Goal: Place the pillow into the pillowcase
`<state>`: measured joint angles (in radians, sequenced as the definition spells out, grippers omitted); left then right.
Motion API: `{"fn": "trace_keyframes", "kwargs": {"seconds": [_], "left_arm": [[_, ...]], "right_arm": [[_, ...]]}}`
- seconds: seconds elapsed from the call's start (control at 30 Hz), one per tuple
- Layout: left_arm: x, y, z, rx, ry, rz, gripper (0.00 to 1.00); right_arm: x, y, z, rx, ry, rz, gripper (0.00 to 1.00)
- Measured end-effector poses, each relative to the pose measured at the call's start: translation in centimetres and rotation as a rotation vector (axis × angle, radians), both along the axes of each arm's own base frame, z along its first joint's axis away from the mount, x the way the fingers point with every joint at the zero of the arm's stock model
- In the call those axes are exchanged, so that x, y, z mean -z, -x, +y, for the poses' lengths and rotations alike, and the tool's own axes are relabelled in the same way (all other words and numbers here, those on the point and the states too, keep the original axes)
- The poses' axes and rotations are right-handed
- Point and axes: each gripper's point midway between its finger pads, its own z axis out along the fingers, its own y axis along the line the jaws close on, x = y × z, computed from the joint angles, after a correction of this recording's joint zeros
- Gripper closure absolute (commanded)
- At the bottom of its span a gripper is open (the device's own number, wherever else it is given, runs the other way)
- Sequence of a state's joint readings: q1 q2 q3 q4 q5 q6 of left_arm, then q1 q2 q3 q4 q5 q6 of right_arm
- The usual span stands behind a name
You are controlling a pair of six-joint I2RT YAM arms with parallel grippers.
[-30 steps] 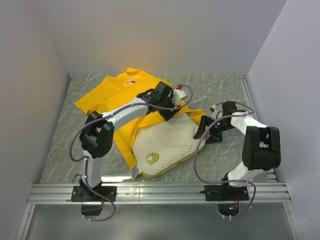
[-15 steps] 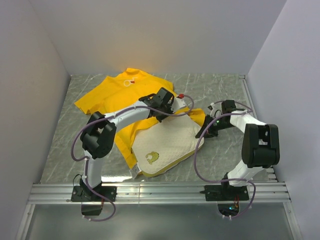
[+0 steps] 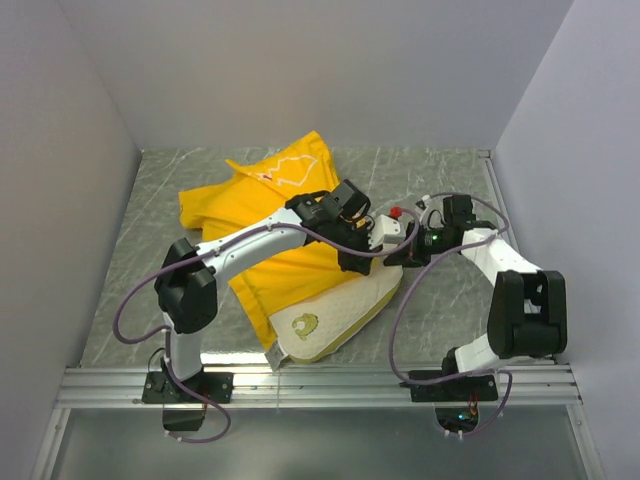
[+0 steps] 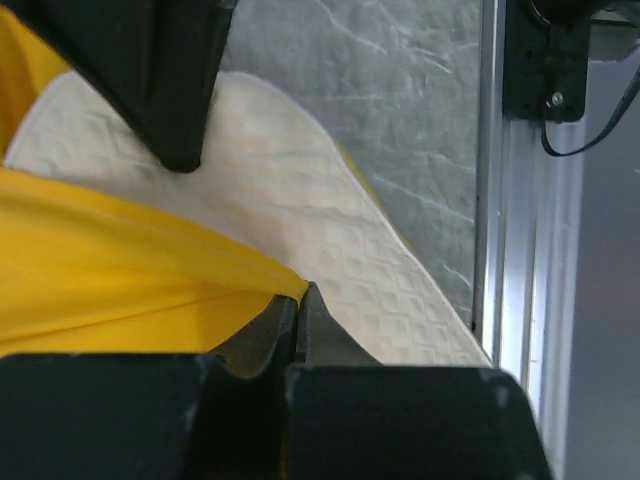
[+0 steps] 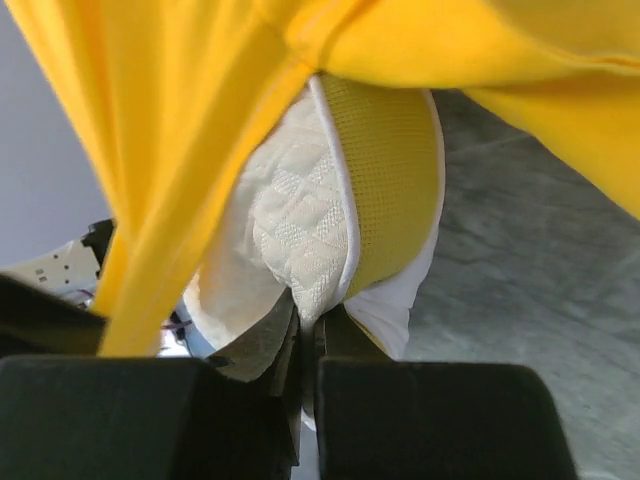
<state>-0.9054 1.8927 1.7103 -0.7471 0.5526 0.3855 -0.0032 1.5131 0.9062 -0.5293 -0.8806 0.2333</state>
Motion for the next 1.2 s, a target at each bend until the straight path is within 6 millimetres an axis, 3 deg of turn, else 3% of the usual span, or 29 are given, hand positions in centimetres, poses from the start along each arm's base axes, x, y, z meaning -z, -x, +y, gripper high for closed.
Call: {"fn": "trace_keyframes", "kwargs": {"seconds": [0.13,0.17,0.2,0.27,0.3,0.4,0.43,0.47,0.57,0.67,0.73,0.8,0.87,1.0,1.07,1.2], "left_arm": [[1.6,-0.9,1.7,-0.035,-0.013,0.072,0.95],[2.3,-1.6,2.5,-0.06,-0.025,0.083,0.87],[3.0,-2.3,3.2,-0.082,-0.035,0.088,0.82],[4.4,-3.8,5.1,-0.134,-0.06,0.095,0.59],[5.2,-4.4,6.0,-0.159,-0.076,0.097,0.5],[6.1,-4.4,8.2,-0.195,-0.109,0.083,0.22],[5.8,-4.3,8.7,-0.2,-0.111,0.063,0.07],[5.1,-4.1,9.3,-0.206,-0.111,0.036,0.01],[0.9,-3.9,10.3,-0.246,-0.064,-0.098,0.01],[-4.2,-3.0,9.4,-0.263,0.021,-0.273,0.01],[-5.8,-1.0,7.6,-0.236,0.066,-0.323,0.01],[-5.9,1.3,5.2,-0.209,0.09,-0.342,0.01],[-4.2,3.3,2.8,-0.197,0.063,-0.344,0.01],[2.3,5.1,-0.3,-0.227,-0.069,-0.365,0.01],[6.2,5.7,-0.6,-0.247,-0.155,-0.388,0.01],[10.8,5.3,-0.3,-0.301,-0.249,-0.471,0.01]], "right_arm": [[-0.5,1.0,0.9,-0.025,-0.007,-0.033,1.0],[-0.4,1.2,1.1,-0.033,-0.007,-0.032,1.0],[-0.3,1.4,1.2,-0.046,-0.004,-0.035,0.89],[-0.1,1.7,1.4,-0.074,0.009,-0.046,0.76],[0.0,2.0,1.4,-0.095,0.023,-0.053,0.61],[0.0,2.4,0.8,-0.154,0.087,-0.082,0.31],[-0.3,2.3,0.3,-0.166,0.113,-0.1,0.27],[-0.8,1.9,-0.2,-0.171,0.135,-0.129,0.25],[-3.2,-0.4,-2.9,-0.121,0.209,-0.248,0.21],[-5.4,-3.3,-5.8,-0.041,0.306,-0.359,0.21],[-5.4,-4.7,-6.6,-0.015,0.346,-0.377,0.2],[-4.2,-6.0,-7.1,0.006,0.367,-0.345,0.2],[-2.1,-7.1,-7.4,0.02,0.373,-0.281,0.19],[2.2,-8.1,-7.6,0.037,0.369,-0.16,0.18],[3.6,-8.3,-7.5,0.043,0.365,-0.115,0.18],[4.5,-8.8,-7.5,0.054,0.355,-0.095,0.18]]}}
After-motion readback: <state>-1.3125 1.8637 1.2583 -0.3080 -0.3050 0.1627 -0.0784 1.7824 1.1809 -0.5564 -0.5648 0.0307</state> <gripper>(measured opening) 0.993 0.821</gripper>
